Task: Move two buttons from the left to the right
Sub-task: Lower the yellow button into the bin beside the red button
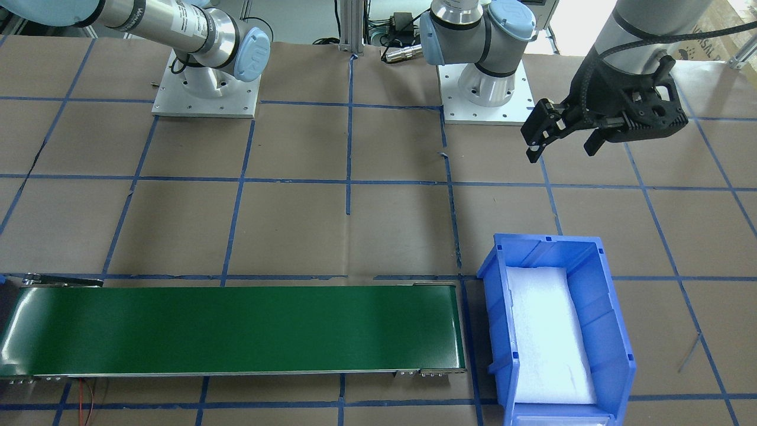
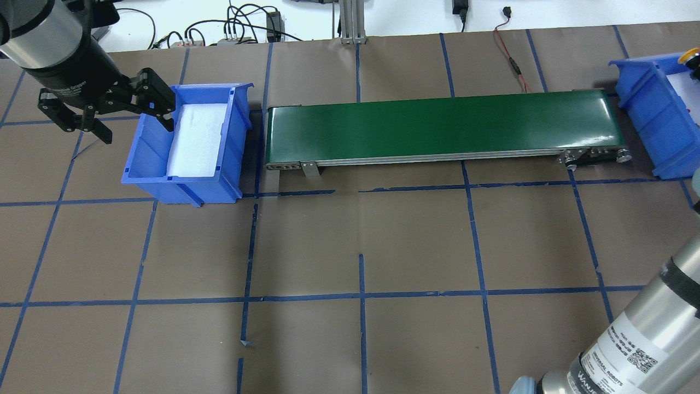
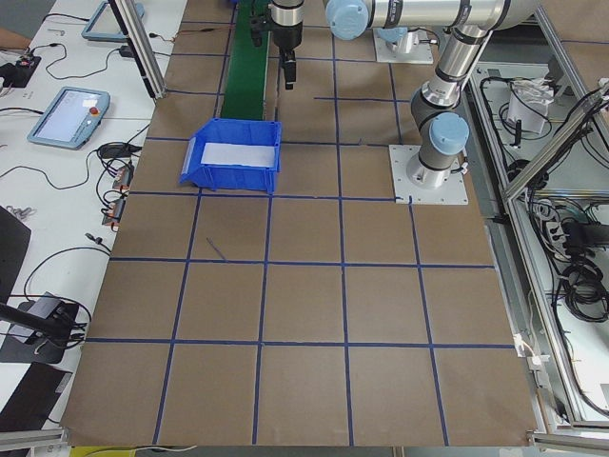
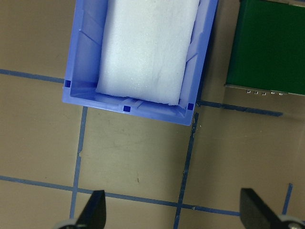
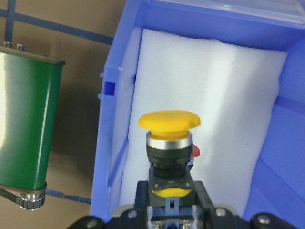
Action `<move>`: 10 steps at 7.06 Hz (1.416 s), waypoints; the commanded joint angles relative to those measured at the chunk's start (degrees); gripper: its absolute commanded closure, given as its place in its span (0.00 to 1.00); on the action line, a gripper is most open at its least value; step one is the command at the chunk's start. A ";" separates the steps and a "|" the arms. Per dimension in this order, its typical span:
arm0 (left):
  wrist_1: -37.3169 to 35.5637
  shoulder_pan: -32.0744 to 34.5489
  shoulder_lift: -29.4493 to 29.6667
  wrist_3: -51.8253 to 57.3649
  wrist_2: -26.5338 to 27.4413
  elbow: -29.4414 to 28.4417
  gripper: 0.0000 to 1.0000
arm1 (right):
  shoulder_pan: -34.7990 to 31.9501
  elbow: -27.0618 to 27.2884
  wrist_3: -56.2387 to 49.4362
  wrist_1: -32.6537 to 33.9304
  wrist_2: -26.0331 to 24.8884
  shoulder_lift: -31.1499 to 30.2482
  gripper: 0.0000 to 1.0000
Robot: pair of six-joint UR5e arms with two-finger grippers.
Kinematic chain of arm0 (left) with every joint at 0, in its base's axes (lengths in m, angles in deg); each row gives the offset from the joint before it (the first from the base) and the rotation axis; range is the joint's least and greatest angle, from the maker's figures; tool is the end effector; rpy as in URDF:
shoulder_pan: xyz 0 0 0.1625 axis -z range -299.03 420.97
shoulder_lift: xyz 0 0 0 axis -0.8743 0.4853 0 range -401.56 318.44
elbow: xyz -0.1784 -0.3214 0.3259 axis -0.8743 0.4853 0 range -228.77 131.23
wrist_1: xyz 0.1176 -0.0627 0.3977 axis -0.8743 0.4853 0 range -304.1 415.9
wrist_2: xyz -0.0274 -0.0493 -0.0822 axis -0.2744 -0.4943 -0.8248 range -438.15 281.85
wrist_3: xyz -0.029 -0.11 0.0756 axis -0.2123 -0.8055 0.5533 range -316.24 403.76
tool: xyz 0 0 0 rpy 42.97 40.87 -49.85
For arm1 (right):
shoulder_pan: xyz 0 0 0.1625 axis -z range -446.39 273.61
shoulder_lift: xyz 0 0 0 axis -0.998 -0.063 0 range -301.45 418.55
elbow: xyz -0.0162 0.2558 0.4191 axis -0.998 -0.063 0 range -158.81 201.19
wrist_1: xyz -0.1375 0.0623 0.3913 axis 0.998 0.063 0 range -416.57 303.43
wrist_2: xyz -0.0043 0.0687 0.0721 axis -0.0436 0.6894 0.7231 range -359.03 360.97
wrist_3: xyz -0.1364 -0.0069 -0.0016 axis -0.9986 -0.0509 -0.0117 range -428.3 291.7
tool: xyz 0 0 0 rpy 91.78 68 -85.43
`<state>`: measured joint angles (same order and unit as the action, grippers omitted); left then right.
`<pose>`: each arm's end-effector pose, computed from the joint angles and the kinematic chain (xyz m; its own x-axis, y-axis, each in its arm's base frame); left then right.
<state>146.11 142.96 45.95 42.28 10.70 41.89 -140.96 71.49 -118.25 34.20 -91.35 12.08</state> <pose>-0.0678 -0.4939 0.5323 -0.9862 -0.1642 0.0207 -0.1648 0.9859 -0.0278 -0.3755 -0.7483 0.3505 -0.9678 -0.2513 -0.0150 -0.2517 0.9656 0.0653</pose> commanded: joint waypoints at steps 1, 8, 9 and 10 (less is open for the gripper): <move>-0.12 -0.25 0.90 0.08 -1.04 0.14 0.00 | 1.93 -0.03 -0.68 0.02 0.56 1.72 0.92; -0.30 -0.34 1.00 0.08 -0.61 0.14 0.00 | 1.84 -4.50 -0.68 2.57 1.44 8.14 0.92; -0.30 -0.34 1.00 0.08 -0.69 0.14 0.00 | 1.58 -4.77 -0.59 2.66 1.44 8.58 0.92; -0.30 -0.34 1.00 0.08 -0.69 0.14 0.00 | 1.32 -4.86 -0.59 2.75 1.44 8.59 0.92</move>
<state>145.81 142.62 46.96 42.35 10.02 42.03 -139.34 66.98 -118.87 36.86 -89.91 20.38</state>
